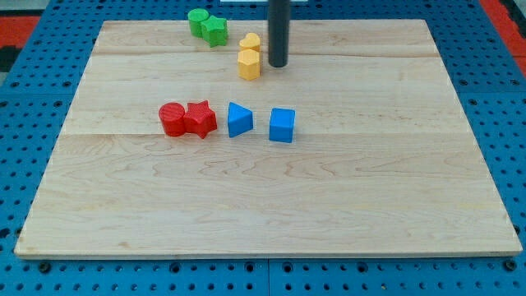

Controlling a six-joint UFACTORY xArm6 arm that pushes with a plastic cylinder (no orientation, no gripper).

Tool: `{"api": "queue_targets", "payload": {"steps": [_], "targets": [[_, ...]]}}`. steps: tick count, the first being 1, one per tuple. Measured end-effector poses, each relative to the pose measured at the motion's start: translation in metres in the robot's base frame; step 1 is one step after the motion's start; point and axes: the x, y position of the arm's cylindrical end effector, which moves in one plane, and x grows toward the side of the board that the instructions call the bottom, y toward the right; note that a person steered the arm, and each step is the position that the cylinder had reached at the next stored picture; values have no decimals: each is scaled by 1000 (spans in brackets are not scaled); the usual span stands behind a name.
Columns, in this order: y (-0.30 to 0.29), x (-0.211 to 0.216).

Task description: Move the green circle towards the top left of the board

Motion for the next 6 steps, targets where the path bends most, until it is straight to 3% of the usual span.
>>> {"api": "queue_targets", "payload": {"steps": [2, 3, 6], "targets": [[30, -57], [-12, -93], [-152, -102]]}}
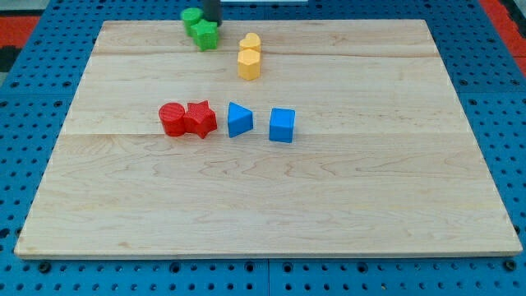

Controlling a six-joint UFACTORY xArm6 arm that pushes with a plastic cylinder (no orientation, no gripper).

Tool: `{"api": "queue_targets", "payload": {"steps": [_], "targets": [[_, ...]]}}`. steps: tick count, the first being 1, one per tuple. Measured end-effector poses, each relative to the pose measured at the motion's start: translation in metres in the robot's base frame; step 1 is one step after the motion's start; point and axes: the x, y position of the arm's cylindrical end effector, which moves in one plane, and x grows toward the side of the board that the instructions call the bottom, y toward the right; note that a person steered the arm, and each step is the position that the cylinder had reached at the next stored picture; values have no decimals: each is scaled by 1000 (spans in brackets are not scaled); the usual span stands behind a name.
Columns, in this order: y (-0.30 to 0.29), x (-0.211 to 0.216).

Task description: Move the green circle towards the top left of the board

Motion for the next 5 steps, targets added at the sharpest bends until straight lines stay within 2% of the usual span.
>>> {"api": "queue_targets", "payload": {"steps": [1, 2, 3, 5], "targets": [[-42, -1], [-55, -1], [-44, 0], [29, 11]]}}
